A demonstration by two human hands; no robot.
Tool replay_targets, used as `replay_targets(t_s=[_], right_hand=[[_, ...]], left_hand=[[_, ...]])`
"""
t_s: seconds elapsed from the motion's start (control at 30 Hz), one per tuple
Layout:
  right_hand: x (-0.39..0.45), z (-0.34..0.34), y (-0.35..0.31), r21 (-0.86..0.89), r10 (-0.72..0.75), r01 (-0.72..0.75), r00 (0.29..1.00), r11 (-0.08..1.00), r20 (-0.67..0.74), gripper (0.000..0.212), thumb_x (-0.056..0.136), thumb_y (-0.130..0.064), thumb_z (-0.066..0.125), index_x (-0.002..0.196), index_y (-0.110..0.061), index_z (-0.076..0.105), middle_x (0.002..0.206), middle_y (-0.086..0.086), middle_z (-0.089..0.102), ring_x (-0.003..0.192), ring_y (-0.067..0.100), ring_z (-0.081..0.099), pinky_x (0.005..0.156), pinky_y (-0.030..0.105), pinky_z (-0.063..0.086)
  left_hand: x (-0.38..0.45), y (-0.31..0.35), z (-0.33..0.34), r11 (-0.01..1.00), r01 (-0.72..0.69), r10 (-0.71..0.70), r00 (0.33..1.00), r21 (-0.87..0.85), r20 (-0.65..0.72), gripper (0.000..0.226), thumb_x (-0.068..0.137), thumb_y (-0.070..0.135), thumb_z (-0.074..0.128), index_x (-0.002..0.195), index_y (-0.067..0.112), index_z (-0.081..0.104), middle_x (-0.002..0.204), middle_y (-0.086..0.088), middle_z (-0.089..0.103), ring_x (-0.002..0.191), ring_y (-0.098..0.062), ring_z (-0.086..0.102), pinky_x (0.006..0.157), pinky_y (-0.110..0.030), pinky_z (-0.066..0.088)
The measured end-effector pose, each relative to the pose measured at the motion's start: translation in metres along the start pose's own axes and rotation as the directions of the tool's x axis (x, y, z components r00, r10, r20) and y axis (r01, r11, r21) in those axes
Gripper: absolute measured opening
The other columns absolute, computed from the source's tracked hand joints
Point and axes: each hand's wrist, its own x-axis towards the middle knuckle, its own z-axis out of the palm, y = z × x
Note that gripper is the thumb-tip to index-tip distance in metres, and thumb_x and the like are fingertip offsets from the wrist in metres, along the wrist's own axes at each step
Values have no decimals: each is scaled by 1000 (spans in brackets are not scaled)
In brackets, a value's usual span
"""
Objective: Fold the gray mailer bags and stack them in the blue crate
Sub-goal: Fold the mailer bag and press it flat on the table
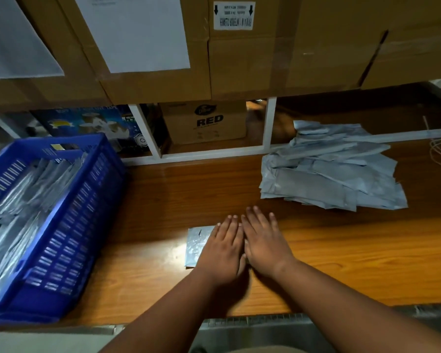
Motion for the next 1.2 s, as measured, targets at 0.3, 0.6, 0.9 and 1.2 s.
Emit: replay_targets(t_s=[0.3,0.6,0.9,1.2], right_hand=[[-7,22,4,12,-112,112,992,994,61,75,107,-52,20,171,-15,10,179,11,3,165,27,-5,131,59,5],[-3,32,6,10,-105,105,993,994,45,78,105,-56,22,171,-16,8,179,11,-1,165,28,-9,132,55,3],[-10,11,-1,30,-91,88,988,996,123,77,106,-56,15,171,-21,-4,178,7,-13,163,23,-19,132,52,-5],[3,0,-18,40,-149,148,989,988,19,79,104,-54,16,170,-12,17,178,9,6,165,23,-3,130,48,-5]], left_hand=[[-9,1,20,1000,21,-23,993,14,118,91,99,54,41,168,3,10,175,-25,7,163,-40,0,129,-61,8],[-7,-2,24,1000,14,-14,989,1,145,94,100,63,31,169,6,3,176,-21,0,164,-35,-6,130,-58,3],[-8,3,14,999,37,-30,979,-35,200,90,102,59,27,169,8,-4,176,-19,-8,163,-32,-14,130,-57,3],[-11,-22,-4,999,40,-40,994,3,97,77,103,48,35,165,4,29,172,-22,25,162,-37,18,131,-54,14]])
